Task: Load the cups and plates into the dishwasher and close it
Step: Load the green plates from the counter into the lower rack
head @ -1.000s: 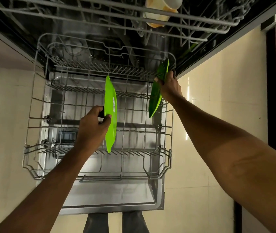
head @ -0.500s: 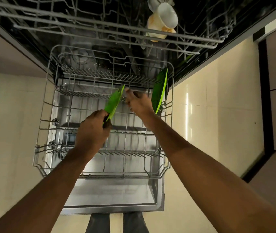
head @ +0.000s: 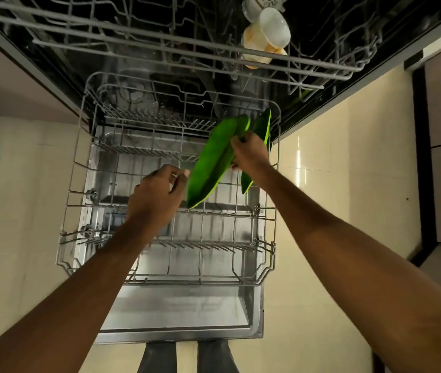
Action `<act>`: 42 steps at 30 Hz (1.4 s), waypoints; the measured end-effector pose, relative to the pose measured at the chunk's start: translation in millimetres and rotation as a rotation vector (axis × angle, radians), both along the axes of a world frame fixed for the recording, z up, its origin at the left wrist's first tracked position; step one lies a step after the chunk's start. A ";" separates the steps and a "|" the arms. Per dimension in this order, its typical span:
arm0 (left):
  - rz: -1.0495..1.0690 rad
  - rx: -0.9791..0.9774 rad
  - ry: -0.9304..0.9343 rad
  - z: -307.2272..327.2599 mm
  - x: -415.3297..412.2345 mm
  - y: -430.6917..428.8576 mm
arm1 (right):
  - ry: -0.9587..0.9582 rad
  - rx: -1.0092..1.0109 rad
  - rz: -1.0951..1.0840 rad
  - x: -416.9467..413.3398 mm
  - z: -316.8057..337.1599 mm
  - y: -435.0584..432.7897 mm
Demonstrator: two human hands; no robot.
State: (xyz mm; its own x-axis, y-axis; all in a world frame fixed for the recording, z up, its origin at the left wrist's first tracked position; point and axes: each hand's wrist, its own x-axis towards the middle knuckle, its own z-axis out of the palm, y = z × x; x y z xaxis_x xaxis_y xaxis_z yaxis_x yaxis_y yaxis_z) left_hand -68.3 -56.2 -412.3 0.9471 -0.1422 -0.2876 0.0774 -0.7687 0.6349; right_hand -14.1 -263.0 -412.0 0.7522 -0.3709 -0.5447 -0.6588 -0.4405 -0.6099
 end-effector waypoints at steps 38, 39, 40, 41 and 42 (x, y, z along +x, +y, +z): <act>0.087 -0.212 0.157 -50.0 -9.8 19.2 | 0.015 -0.492 0.152 40.1 -43.5 -53.0; 0.084 -0.212 0.155 -47.3 -10.3 19.3 | 0.002 -0.492 0.140 35.5 -40.4 -52.0; 0.084 -0.213 0.158 -44.1 -10.5 19.4 | -0.014 -0.494 0.126 30.4 -37.1 -49.9; 0.082 -0.214 0.161 -40.8 -10.9 19.4 | -0.032 -0.492 0.114 24.8 -33.8 -46.6; 0.077 -0.217 0.159 -35.0 -11.0 19.3 | -0.053 -0.489 0.111 17.9 -28.1 -41.7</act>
State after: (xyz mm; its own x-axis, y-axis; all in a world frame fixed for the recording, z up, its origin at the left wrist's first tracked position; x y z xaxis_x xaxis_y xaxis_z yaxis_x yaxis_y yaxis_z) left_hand -79.3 -36.8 -447.3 0.9029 -0.1463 -0.4043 0.2421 -0.6040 0.7594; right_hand 3.8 -304.7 -440.1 0.8234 -0.4894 -0.2873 -0.5656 -0.7486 -0.3460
